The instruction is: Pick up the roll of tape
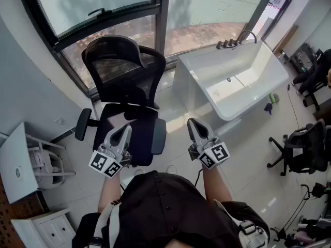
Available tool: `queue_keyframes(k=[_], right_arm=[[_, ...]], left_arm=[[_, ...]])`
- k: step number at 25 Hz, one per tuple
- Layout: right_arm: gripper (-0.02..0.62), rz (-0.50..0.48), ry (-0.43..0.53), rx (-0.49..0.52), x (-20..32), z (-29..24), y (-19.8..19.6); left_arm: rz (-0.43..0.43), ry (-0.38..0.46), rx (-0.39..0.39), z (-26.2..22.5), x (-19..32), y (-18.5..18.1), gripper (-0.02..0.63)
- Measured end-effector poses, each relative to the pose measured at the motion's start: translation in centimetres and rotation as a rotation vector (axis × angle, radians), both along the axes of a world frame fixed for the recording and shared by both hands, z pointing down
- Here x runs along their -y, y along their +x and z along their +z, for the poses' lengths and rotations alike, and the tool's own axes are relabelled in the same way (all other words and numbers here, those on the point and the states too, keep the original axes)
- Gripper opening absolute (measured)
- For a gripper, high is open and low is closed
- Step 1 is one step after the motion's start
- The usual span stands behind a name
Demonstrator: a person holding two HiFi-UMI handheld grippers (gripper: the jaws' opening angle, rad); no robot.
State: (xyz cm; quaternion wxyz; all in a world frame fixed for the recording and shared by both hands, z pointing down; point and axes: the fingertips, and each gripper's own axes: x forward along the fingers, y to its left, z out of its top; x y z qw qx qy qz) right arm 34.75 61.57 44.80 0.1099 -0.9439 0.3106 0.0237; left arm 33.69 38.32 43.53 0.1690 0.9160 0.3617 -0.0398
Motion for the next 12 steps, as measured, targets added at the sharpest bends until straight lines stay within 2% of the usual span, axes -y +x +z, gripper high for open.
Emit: queue_keyframes(k=[8,12], right_arm=[[0.005,-0.058,-0.009,0.010,-2.0,0.4,-0.4],[0.005,-0.129,-0.014,0.025,-2.0,1.0,-0.1]], left_arm=[[-0.040,0.004,0.037,1.3,-2.6,-1.7,0.002],[-0.116,0.010,0.054,1.8,-2.3,-3.0,0.002]])
